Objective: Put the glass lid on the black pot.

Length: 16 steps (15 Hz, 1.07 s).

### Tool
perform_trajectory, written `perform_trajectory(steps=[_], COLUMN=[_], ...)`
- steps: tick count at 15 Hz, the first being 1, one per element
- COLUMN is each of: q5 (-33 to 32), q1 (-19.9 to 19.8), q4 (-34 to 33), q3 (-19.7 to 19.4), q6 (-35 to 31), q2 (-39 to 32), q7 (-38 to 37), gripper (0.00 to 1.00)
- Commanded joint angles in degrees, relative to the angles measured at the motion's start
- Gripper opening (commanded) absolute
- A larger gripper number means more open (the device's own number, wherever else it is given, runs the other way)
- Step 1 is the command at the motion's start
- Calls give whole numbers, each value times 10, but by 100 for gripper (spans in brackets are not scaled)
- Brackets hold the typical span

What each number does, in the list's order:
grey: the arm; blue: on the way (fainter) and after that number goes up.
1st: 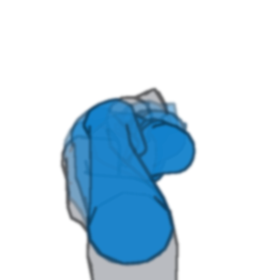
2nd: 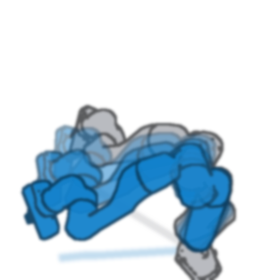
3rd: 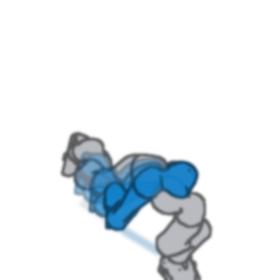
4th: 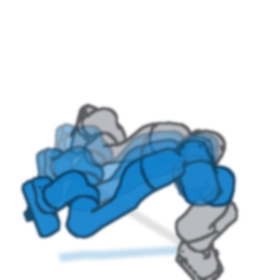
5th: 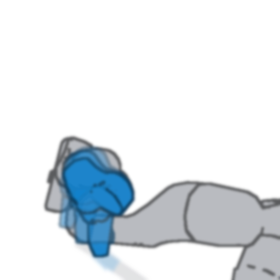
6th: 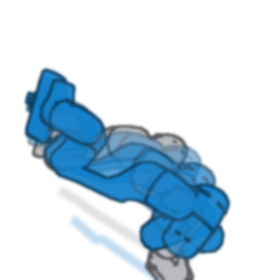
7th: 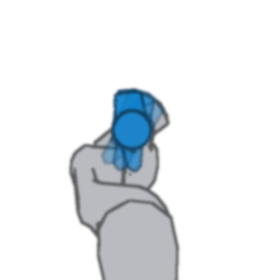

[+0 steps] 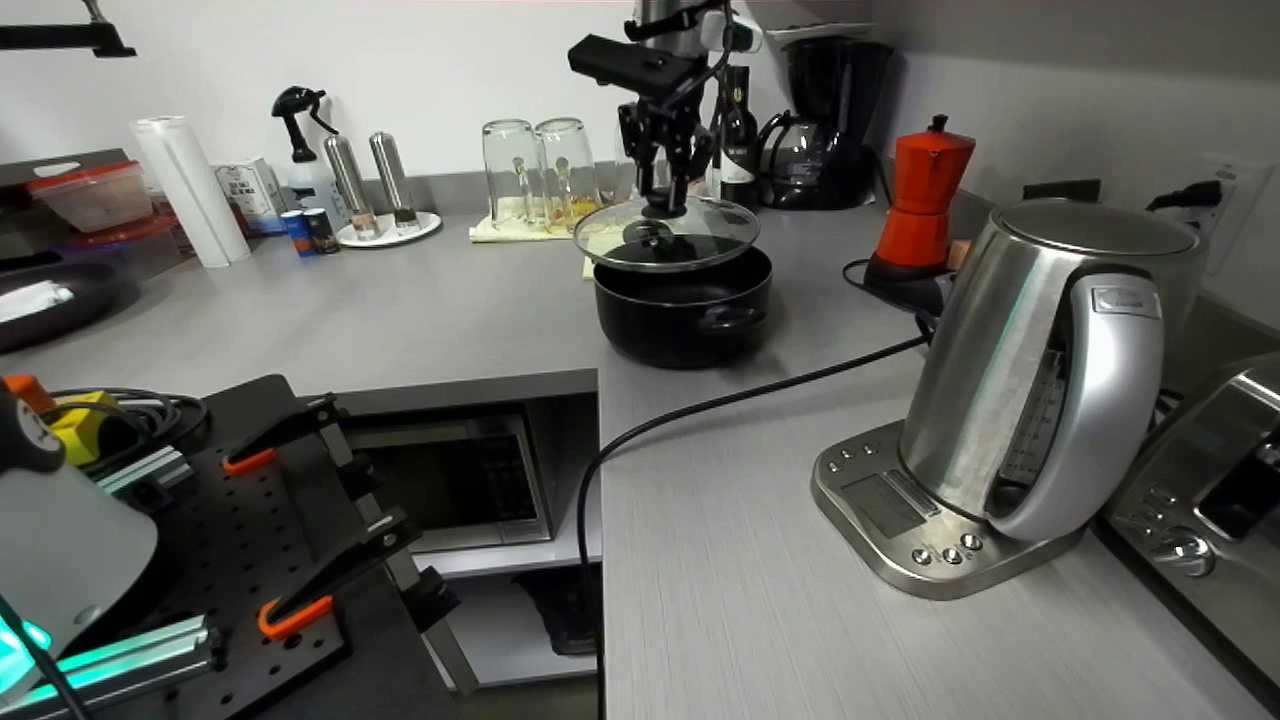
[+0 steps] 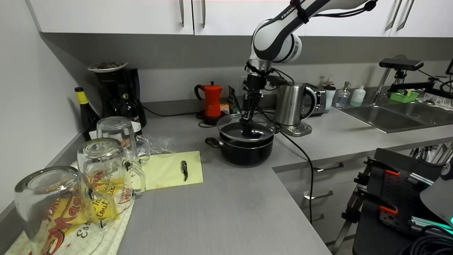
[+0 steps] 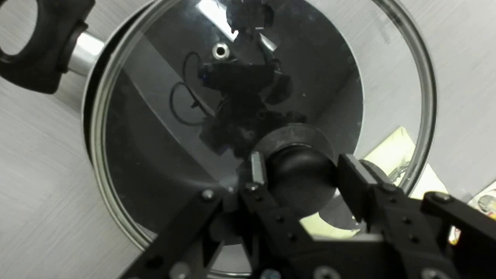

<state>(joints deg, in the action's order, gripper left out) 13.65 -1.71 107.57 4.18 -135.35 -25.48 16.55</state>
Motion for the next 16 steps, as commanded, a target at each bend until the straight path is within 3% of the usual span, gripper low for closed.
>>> perform_trajectory(steps=[1, 16], q5=[-10, 6], q1=[-8, -38], q4=[-55, -62], q3=[6, 16], q6=[33, 14], q2=[-33, -67], q7=[-8, 4], gripper=[24, 24])
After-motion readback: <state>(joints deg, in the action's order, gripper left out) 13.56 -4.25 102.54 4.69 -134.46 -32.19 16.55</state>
